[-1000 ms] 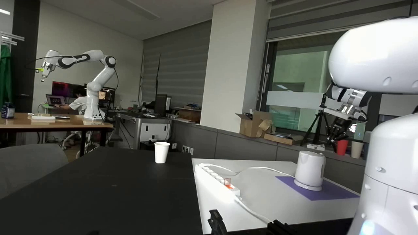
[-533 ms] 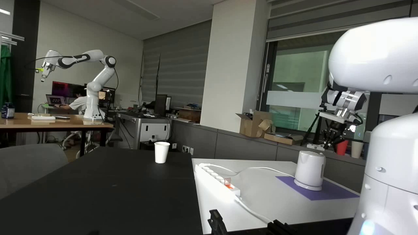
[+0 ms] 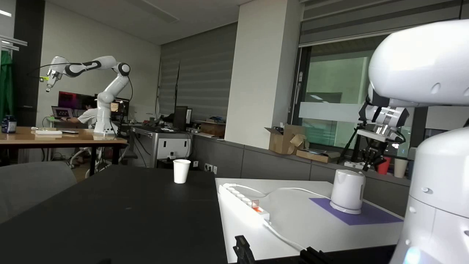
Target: Turn on the kettle
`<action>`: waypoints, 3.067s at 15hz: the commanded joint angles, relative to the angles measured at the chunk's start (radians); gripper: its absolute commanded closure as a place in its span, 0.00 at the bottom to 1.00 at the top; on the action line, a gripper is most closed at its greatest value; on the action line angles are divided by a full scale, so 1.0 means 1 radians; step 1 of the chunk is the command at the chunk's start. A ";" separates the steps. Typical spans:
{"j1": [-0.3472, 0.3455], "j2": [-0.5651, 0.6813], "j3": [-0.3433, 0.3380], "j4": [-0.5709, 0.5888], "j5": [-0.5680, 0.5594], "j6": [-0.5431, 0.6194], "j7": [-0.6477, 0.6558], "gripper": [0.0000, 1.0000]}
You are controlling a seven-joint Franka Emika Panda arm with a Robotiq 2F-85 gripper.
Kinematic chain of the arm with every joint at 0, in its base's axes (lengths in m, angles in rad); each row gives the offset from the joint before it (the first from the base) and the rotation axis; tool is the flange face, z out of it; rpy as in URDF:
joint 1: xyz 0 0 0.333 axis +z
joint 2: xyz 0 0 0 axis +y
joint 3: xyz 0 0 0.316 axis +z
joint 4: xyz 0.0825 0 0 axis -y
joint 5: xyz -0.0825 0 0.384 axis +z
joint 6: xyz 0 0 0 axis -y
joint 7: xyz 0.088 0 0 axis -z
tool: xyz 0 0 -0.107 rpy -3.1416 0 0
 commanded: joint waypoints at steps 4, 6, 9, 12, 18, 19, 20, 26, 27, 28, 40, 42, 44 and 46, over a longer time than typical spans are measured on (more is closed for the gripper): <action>-0.008 0.058 0.025 0.108 -0.023 -0.051 0.048 1.00; -0.008 0.067 0.029 0.119 -0.023 -0.051 0.045 1.00; -0.008 0.079 0.035 0.133 -0.026 -0.056 0.047 1.00; -0.009 0.087 0.038 0.149 -0.029 -0.074 0.049 1.00; -0.009 0.098 0.043 0.160 -0.039 -0.155 0.065 1.00; -0.010 0.100 0.043 0.165 -0.040 -0.167 0.070 1.00; -0.010 0.103 0.043 0.169 -0.040 -0.177 0.075 1.00; 0.003 0.103 0.038 0.242 -0.057 -0.138 0.099 1.00; 0.010 0.098 0.032 0.263 -0.072 -0.121 0.103 1.00; 0.014 0.095 0.028 0.281 -0.090 -0.111 0.103 1.00; 0.087 0.051 0.025 0.307 -0.260 -0.141 0.047 1.00; 0.098 0.050 0.022 0.306 -0.270 -0.149 0.047 0.74; 0.105 0.050 0.022 0.307 -0.279 -0.157 0.039 0.68; 0.110 0.049 0.022 0.307 -0.283 -0.160 0.034 0.54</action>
